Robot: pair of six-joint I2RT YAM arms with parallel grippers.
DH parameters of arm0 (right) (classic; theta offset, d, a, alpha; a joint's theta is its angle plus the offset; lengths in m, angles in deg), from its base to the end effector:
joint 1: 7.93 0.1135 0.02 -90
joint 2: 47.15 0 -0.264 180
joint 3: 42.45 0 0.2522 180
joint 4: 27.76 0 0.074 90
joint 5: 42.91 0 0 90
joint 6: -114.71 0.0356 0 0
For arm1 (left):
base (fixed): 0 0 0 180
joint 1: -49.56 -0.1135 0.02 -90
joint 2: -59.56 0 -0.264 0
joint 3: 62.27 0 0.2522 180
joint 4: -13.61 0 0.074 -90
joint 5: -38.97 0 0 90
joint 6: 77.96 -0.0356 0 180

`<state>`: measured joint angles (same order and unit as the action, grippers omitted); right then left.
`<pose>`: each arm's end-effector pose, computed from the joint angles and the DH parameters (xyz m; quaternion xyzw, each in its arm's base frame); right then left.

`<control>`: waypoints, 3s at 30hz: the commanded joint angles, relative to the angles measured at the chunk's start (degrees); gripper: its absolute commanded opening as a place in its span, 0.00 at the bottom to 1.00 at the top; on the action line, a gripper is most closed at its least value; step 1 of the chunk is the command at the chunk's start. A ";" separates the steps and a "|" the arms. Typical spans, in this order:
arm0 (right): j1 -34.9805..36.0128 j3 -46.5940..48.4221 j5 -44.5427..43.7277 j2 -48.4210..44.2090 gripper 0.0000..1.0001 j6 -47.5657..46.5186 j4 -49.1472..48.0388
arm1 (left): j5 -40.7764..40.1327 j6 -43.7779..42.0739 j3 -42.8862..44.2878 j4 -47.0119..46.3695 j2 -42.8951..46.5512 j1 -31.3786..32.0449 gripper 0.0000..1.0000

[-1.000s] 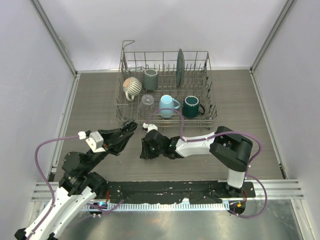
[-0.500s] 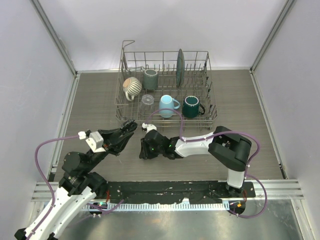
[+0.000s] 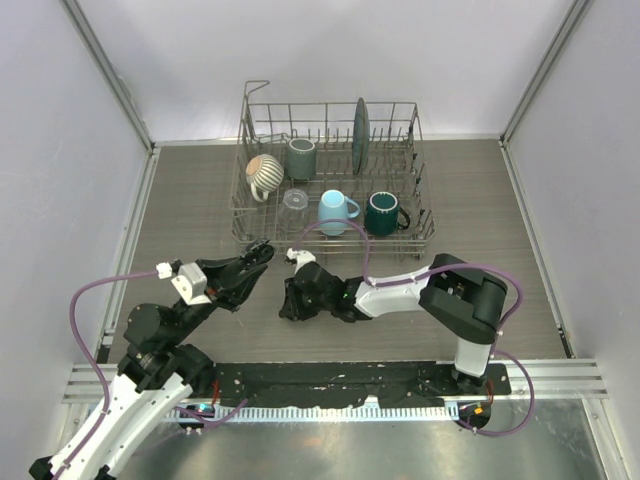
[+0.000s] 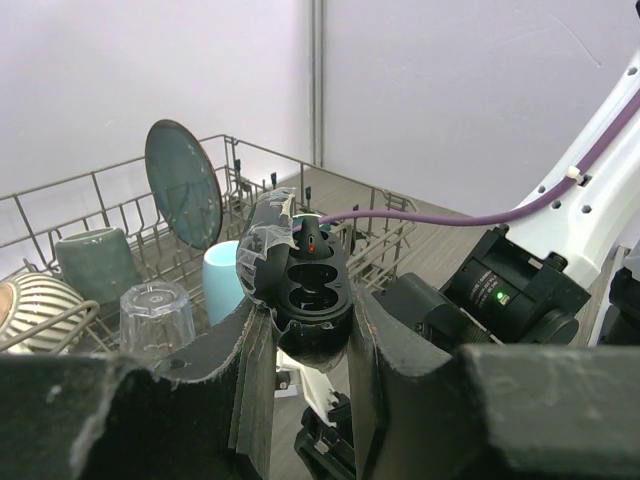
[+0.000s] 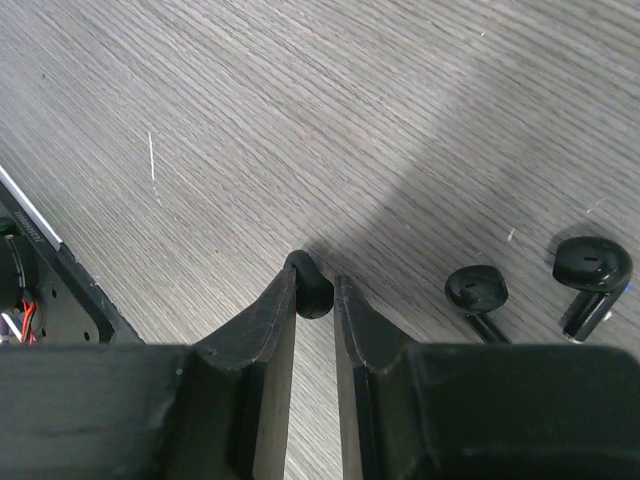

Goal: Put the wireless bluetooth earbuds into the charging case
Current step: Pick up the earbud from the center of the board, then place the earbud in the charging case.

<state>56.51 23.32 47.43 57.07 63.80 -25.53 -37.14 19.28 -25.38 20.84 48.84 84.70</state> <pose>0.1575 0.3298 0.1411 -0.2006 0.8864 0.3294 0.2561 0.0684 -0.0586 0.3091 0.2346 0.5361 -0.3575 0.7278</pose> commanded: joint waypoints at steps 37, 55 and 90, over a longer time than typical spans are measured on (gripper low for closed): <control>0.77 1.06 5.72 -51.85 0.01 -18.87 6.87 | 10.44 4.35 1.65 -13.24 -12.30 -0.07 0.00; 0.68 6.26 9.24 -44.37 0.01 -22.13 3.36 | 24.34 8.84 5.61 -19.40 -19.60 0.02 0.00; 0.77 3.98 0.28 -42.61 0.01 -24.50 3.18 | 24.87 9.81 5.17 -21.51 -19.43 0.02 0.00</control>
<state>57.23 27.16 51.96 14.98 41.49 -22.52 -11.85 28.46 -21.71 4.89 27.95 84.63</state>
